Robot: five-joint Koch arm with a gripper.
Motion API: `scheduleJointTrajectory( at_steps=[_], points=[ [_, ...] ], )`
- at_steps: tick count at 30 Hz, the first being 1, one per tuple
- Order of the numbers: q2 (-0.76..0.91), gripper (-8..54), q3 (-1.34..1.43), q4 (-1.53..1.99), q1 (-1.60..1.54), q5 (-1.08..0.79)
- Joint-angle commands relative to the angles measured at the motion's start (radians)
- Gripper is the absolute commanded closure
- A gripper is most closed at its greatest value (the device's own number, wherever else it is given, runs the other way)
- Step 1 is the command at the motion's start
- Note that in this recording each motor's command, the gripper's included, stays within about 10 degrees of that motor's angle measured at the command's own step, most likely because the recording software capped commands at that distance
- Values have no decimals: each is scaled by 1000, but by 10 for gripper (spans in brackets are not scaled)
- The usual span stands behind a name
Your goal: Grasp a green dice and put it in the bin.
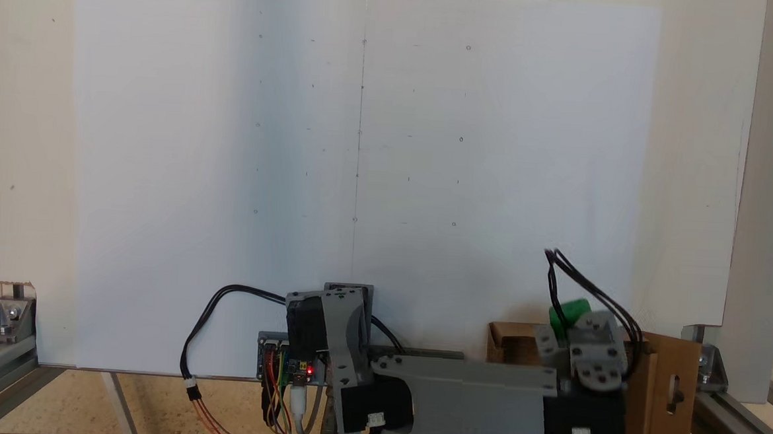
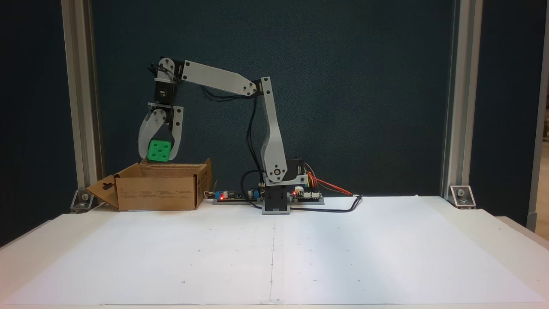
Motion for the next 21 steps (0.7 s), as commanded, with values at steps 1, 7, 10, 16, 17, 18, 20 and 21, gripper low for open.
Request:
scheduleJointTrajectory(
  at_steps=[1,7,10,16,17,18,20,21],
  points=[
    [18,341,-49,2,78,-86],
    [2,341,-48,9,210,-153],
    [-41,341,-48,-18,245,-167],
    [-100,341,-48,-107,291,-183],
    [-107,341,-48,-123,298,-186],
    [-117,341,-48,-140,304,-190],
    [-137,341,-48,-169,321,-206],
    [-146,341,-48,-186,330,-210]
  ],
)
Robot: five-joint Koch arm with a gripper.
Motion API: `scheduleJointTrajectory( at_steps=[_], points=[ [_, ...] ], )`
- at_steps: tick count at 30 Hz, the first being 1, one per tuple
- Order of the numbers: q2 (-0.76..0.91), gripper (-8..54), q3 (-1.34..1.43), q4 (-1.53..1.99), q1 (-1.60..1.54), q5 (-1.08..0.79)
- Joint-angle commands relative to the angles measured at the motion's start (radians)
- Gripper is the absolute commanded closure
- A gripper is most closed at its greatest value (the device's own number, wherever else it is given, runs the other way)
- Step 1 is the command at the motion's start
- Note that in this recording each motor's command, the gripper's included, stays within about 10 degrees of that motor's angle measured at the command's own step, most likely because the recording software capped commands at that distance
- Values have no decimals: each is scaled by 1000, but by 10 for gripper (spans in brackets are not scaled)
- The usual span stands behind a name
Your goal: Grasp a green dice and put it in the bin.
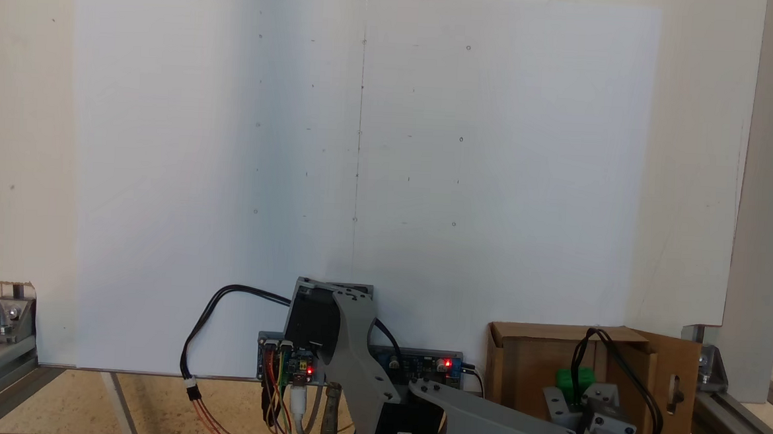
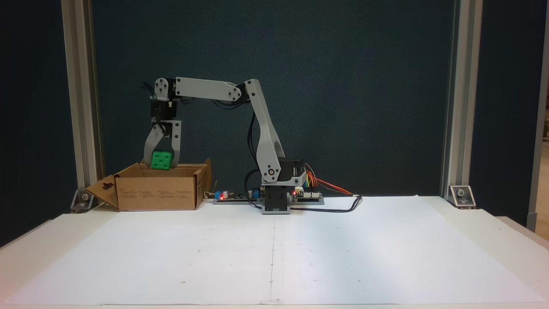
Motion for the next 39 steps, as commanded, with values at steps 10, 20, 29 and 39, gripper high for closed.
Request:
scheduleJointTrajectory(
  at_steps=[10,20,29,39],
  points=[
    [-71,320,-46,-92,48,-115],
    [-51,53,-46,-31,35,-25],
    [158,46,-46,-34,-318,293],
    [393,13,-43,-49,-1054,495]
  ],
)
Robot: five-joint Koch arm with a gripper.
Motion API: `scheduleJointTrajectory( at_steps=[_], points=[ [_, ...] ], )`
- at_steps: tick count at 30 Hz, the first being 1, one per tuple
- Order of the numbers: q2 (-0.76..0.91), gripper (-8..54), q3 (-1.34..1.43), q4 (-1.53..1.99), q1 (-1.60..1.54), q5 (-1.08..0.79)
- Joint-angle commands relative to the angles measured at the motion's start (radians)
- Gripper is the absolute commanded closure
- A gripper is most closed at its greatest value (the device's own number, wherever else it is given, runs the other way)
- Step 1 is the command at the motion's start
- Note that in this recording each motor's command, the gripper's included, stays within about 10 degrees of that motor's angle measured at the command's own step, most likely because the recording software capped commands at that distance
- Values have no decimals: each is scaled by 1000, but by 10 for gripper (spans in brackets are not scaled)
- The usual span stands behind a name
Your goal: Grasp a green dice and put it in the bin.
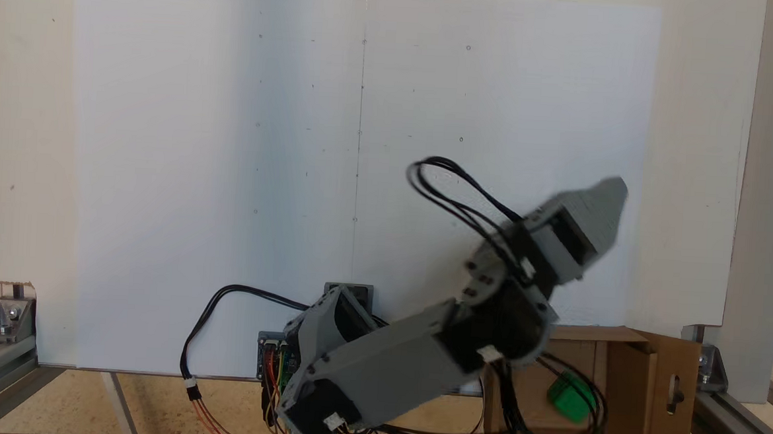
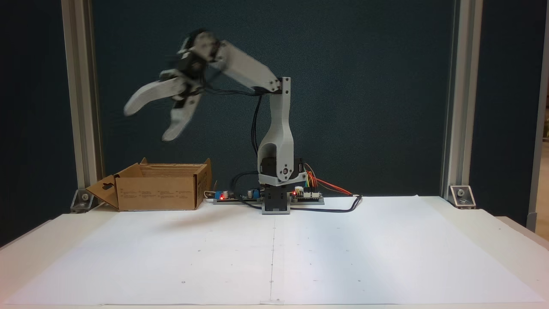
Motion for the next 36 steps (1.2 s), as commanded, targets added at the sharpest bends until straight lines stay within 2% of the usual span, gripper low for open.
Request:
scheduleJointTrajectory(
  at_steps=[1,5,13,21,25,31,36],
  points=[
    [48,12,-32,-20,-159,81],
    [118,12,75,-67,-445,121],
    [285,15,557,-477,-894,117],
    [336,11,956,-854,-851,107],
    [339,12,1085,-1038,-799,92],
    [462,15,1285,-1314,-844,71],
    [466,19,1408,-1540,-865,71]
  ],
)
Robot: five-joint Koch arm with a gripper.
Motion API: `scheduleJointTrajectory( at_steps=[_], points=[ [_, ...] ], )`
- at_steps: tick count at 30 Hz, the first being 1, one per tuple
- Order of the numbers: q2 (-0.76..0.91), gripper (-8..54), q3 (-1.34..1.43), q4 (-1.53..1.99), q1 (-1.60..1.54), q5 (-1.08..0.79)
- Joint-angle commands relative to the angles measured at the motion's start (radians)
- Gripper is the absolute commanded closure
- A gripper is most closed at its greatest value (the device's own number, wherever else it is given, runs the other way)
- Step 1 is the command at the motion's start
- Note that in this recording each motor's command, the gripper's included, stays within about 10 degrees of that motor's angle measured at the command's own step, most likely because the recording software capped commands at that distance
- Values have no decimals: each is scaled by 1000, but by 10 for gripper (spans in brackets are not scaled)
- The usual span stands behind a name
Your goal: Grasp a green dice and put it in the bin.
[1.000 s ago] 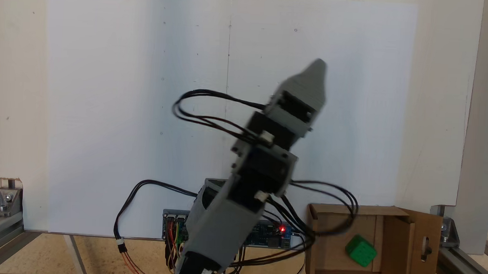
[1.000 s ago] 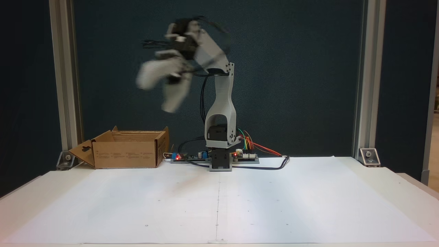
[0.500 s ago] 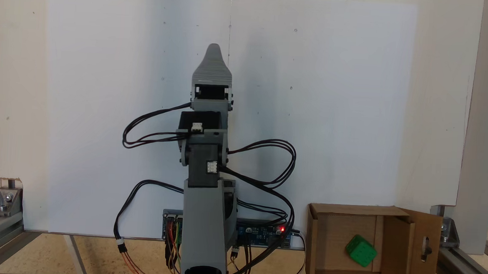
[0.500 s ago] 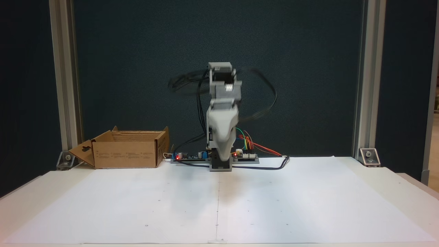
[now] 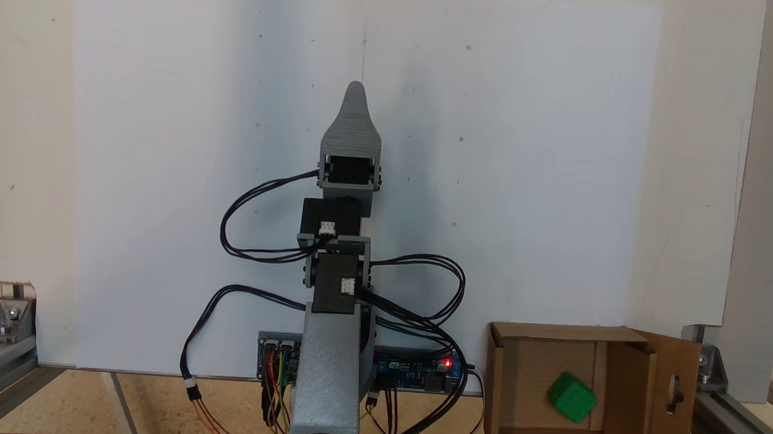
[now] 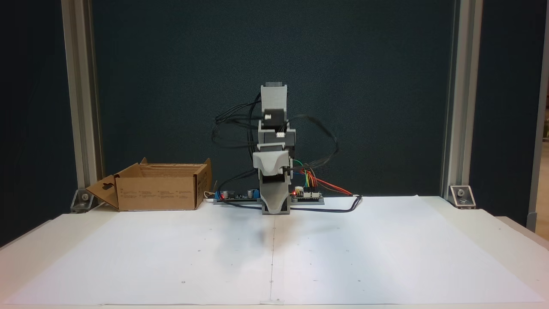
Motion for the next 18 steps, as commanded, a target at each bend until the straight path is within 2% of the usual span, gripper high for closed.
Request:
scheduleJointTrajectory(
  at_steps=[1,11,18],
  points=[
    [32,23,5,-164,-28,-12],
    [129,25,164,-581,-58,-11],
    [130,25,219,-860,-57,-11]
  ],
)
